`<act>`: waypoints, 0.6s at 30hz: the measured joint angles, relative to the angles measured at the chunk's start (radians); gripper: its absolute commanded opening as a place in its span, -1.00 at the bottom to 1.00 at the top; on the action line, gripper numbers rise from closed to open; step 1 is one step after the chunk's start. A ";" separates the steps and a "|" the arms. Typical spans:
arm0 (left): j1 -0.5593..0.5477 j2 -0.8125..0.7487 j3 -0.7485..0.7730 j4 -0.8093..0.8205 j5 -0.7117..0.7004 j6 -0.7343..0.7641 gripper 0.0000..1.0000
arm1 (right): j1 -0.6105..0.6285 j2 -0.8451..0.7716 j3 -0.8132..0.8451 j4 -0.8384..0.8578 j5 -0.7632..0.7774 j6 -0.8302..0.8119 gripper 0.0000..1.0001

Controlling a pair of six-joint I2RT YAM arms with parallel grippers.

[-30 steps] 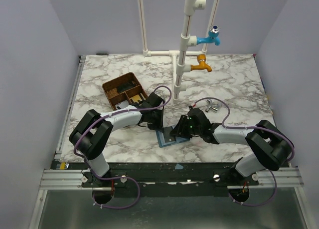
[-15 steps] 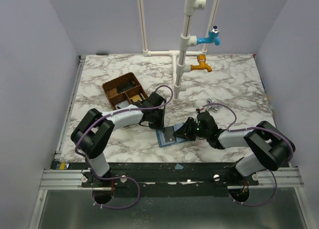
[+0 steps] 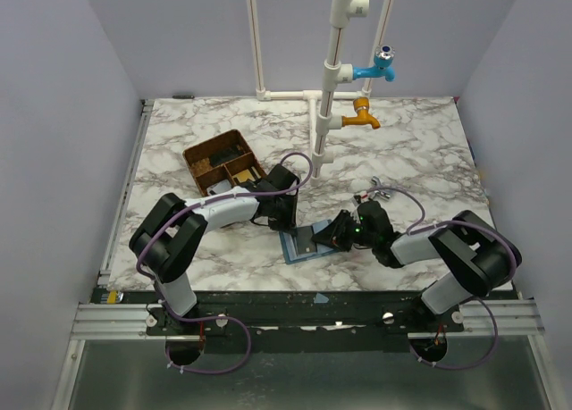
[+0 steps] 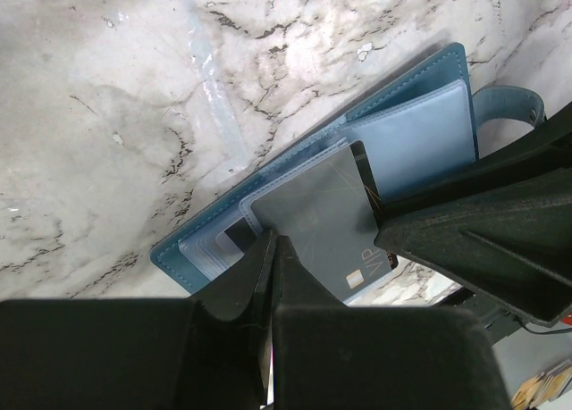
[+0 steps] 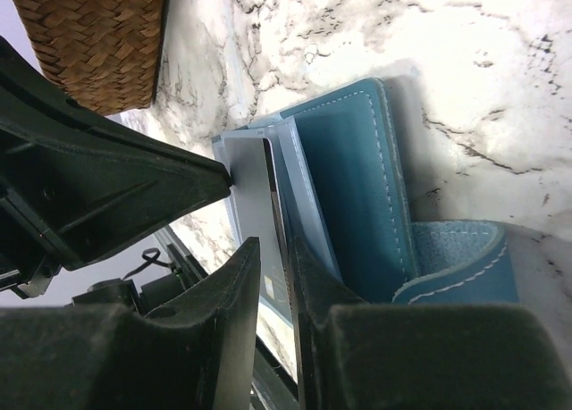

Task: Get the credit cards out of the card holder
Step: Remove the credit card from the card holder.

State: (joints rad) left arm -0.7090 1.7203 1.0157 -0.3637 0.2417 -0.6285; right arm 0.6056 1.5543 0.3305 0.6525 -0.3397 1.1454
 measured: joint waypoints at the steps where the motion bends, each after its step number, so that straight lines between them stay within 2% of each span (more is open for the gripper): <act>1: 0.000 0.000 0.001 0.000 0.000 0.000 -1.00 | -0.004 0.004 -0.003 0.009 -0.005 0.004 -0.60; 11: 0.000 0.002 0.002 0.000 0.003 0.000 -1.00 | -0.023 0.079 -0.022 0.116 -0.047 0.043 -0.74; 18: 0.000 0.002 0.002 0.000 0.004 0.000 -1.00 | -0.026 0.100 -0.033 0.164 -0.058 0.063 -0.96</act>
State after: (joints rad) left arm -0.7094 1.7218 1.0172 -0.3637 0.2459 -0.6281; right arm 0.5800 1.6547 0.2977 0.8162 -0.3981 1.2083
